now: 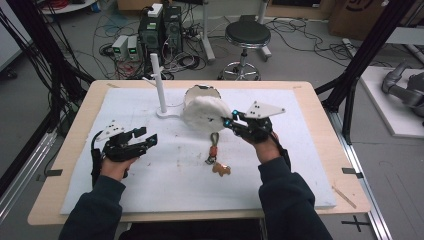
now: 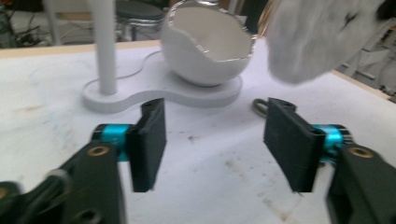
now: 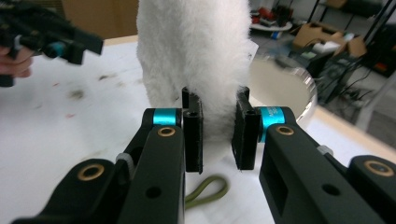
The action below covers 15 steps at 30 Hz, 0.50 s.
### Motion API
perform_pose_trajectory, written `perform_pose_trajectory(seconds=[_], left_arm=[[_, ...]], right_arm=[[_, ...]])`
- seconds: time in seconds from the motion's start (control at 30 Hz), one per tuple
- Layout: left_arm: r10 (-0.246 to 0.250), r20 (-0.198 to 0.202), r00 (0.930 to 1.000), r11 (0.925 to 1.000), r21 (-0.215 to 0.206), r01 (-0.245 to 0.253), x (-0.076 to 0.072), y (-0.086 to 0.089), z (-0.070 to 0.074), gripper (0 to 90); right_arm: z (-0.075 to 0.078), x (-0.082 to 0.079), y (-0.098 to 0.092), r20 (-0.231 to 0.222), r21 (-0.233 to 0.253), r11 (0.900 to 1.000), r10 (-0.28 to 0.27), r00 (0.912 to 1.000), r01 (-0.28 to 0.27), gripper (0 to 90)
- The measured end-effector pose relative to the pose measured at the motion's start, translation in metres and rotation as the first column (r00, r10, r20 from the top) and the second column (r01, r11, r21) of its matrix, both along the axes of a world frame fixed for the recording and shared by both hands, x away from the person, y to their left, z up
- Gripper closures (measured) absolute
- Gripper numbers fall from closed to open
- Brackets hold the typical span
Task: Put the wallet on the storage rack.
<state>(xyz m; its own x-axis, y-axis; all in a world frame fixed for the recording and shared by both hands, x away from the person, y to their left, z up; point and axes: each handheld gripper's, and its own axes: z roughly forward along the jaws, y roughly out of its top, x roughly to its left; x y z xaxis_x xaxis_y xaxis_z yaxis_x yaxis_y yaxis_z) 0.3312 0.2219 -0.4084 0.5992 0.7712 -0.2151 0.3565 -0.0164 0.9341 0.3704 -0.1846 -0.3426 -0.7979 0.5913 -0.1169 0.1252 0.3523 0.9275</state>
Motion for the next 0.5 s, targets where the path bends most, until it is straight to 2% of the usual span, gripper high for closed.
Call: perform_pose_trajectory(seconds=[0.03,0.07,0.13,0.2,0.27,0.3,0.33,0.4,0.43,0.47,0.5], left_arm=[[0.014,-0.01,0.9999,0.9999,0.003,-0.014,0.001,0.002,-0.001,36.5],[0.034,-0.019,0.9992,0.9993,0.016,-0.034,0.001,0.003,-0.002,28.7],[0.074,-0.042,0.9964,0.9965,0.04,-0.073,0.001,0.004,-0.004,25.9],[0.087,-0.05,0.995,0.9954,0.046,-0.085,0.002,0.007,-0.005,21.0],[0.086,-0.05,0.995,0.9955,0.043,-0.084,0.001,0.01,-0.006,20.8],[0.087,-0.05,0.995,0.9953,0.048,-0.084,0.001,0.011,-0.007,20.8],[0.091,-0.052,0.9945,0.9951,0.045,-0.088,0.001,0.012,-0.007,20.8],[0.097,-0.056,0.9937,0.9947,0.039,-0.095,0.0,0.014,-0.008,20.8],[0.097,-0.055,0.9938,0.9947,0.041,-0.095,0.0,0.014,-0.009,20.8],[0.098,-0.057,0.9935,0.9945,0.042,-0.096,0.0,0.015,-0.009,20.8],[0.101,-0.059,0.9932,0.9944,0.037,-0.099,0.0,0.015,-0.009,20.8]], right_arm=[[0.0,0.0,0.0,0.0,0.0,1.0,0.0,1.0,0.0,78.1],[0.006,0.004,0.001,0.013,-0.011,1.0,-0.002,0.9999,0.002,78.0],[0.016,0.013,0.004,0.034,-0.025,1.0,-0.013,0.9993,0.014,78.0],[0.025,0.024,0.007,0.06,-0.052,0.998,-0.024,0.9979,0.028,78.0],[0.032,0.034,0.01,0.072,-0.078,0.996,-0.033,0.9969,0.038,78.0],[0.034,0.04,0.012,0.082,-0.101,0.994,-0.038,0.9959,0.046,78.0],[0.038,0.05,0.016,0.1,-0.147,0.987,-0.05,0.9937,0.065,78.0],[0.039,0.055,0.018,0.105,-0.16,0.985,-0.05,0.9932,0.067,78.0],[0.04,0.064,0.023,0.115,-0.2,0.977,-0.054,0.9919,0.076,78.0],[0.04,0.064,0.023,0.115,-0.2,0.977,-0.054,0.9919,0.076,78.0],[0.04,0.066,0.025,0.137,-0.217,0.973,-0.055,0.989,0.084,78.0]])
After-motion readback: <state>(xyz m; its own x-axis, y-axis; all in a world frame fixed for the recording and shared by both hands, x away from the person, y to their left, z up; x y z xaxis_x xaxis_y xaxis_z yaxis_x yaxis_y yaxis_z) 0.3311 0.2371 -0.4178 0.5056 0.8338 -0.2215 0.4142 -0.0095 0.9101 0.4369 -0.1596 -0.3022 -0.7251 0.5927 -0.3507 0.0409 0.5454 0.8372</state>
